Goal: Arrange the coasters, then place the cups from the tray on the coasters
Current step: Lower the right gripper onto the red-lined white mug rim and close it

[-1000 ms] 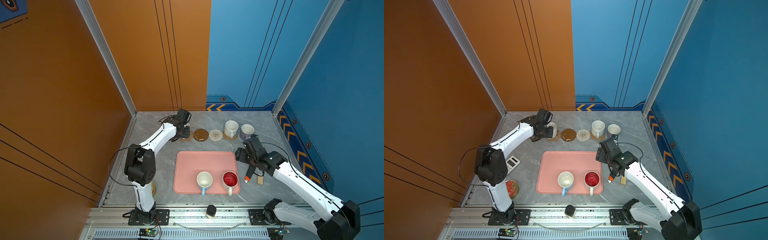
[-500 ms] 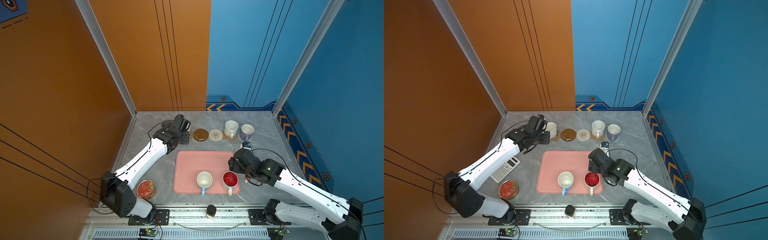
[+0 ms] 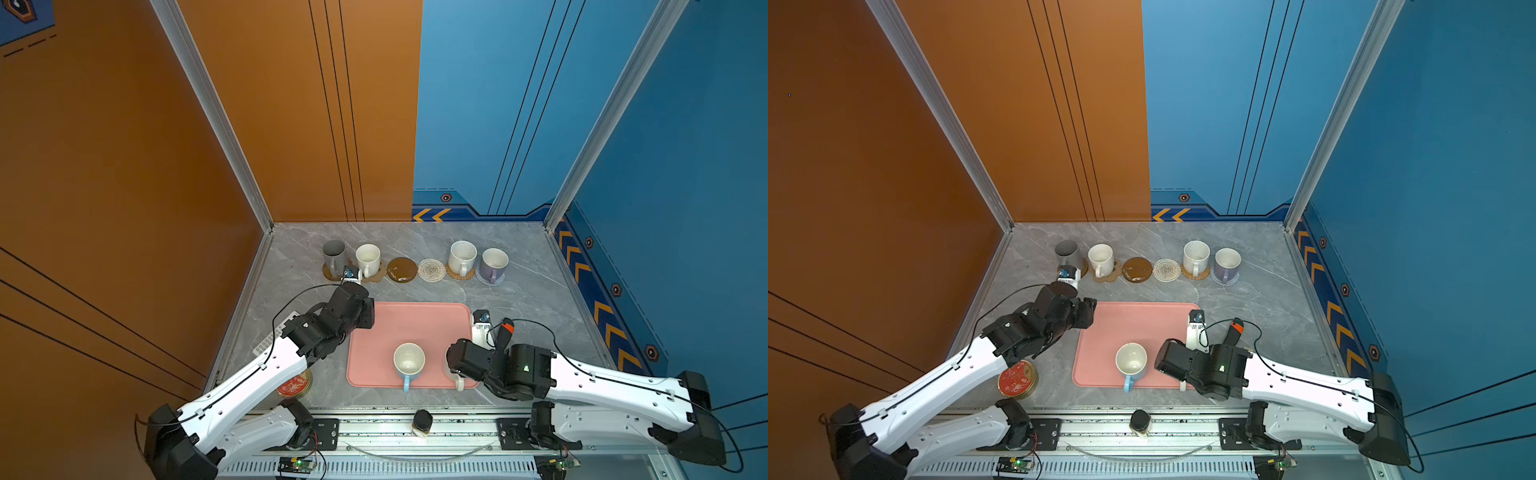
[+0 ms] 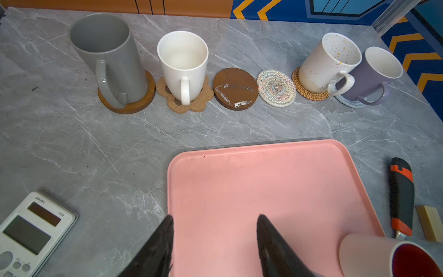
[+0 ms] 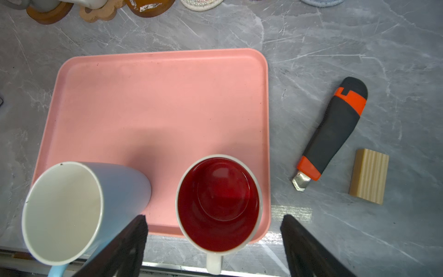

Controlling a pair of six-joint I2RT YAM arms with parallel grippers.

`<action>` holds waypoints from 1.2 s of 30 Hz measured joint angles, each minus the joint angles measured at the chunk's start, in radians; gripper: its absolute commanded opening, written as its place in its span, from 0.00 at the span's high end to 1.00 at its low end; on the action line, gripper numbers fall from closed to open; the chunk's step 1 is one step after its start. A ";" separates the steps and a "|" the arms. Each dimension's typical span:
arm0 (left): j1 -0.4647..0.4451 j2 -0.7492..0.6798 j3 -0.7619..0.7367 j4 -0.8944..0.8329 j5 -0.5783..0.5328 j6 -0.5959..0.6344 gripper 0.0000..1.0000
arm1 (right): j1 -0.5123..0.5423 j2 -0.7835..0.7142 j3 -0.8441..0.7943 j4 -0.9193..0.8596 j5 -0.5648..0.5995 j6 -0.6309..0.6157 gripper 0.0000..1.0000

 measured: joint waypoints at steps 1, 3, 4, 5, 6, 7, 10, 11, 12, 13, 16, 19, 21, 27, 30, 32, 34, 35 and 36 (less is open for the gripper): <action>-0.005 -0.016 -0.013 0.008 -0.006 -0.001 0.42 | 0.016 0.006 -0.002 -0.003 0.007 0.017 0.14; -0.014 -0.055 -0.048 0.022 -0.014 -0.004 0.43 | 0.047 0.024 -0.012 -0.008 0.020 0.055 0.14; -0.016 -0.069 -0.063 0.029 -0.016 -0.004 0.42 | 0.058 0.032 -0.018 -0.009 0.024 0.067 0.14; -0.018 -0.086 -0.080 0.034 -0.019 -0.006 0.42 | 0.071 0.046 -0.023 -0.011 0.029 0.084 0.15; -0.019 -0.103 -0.098 0.037 -0.019 -0.007 0.42 | 0.082 0.059 -0.026 -0.015 0.034 0.098 0.15; -0.021 -0.118 -0.113 0.040 -0.021 -0.008 0.42 | 0.092 0.071 -0.028 -0.017 0.036 0.110 0.16; -0.027 -0.167 -0.153 0.045 -0.022 -0.014 0.42 | 0.128 0.105 -0.031 -0.017 0.040 0.146 0.19; -0.030 -0.183 -0.162 0.044 -0.022 -0.015 0.42 | 0.138 0.111 -0.031 -0.017 0.040 0.157 0.20; -0.032 -0.198 -0.168 0.047 -0.022 -0.016 0.42 | 0.148 0.117 -0.031 -0.016 0.041 0.166 0.21; -0.035 -0.215 -0.173 0.048 -0.022 -0.018 0.42 | 0.155 0.121 -0.031 -0.016 0.043 0.173 0.21; -0.041 -0.261 -0.181 0.051 -0.022 -0.019 0.42 | 0.172 0.133 -0.033 -0.015 0.043 0.190 0.24; -0.045 -0.294 -0.187 0.052 -0.022 -0.018 0.41 | 0.180 0.138 -0.039 -0.013 0.042 0.202 0.26; -0.045 -0.304 -0.187 0.053 -0.023 -0.018 0.41 | 0.182 0.138 -0.048 -0.012 0.039 0.206 0.28; -0.045 -0.286 -0.187 0.060 -0.036 -0.016 0.41 | 0.181 0.120 -0.098 -0.010 0.020 0.222 0.33; -0.045 -0.250 -0.187 0.061 -0.041 -0.013 0.40 | 0.179 0.098 -0.107 -0.011 0.001 0.222 0.34; -0.045 -0.220 -0.187 0.067 -0.042 -0.009 0.40 | 0.172 0.093 -0.108 -0.006 -0.013 0.221 0.36; -0.045 -0.194 -0.187 0.078 -0.042 -0.003 0.40 | 0.164 0.093 -0.114 -0.002 -0.029 0.220 0.39; -0.045 -0.183 -0.187 0.084 -0.041 -0.002 0.40 | 0.158 0.093 -0.121 0.003 -0.043 0.219 0.40; -0.045 -0.173 -0.187 0.089 -0.041 -0.002 0.40 | 0.154 0.093 -0.127 0.011 -0.054 0.217 0.40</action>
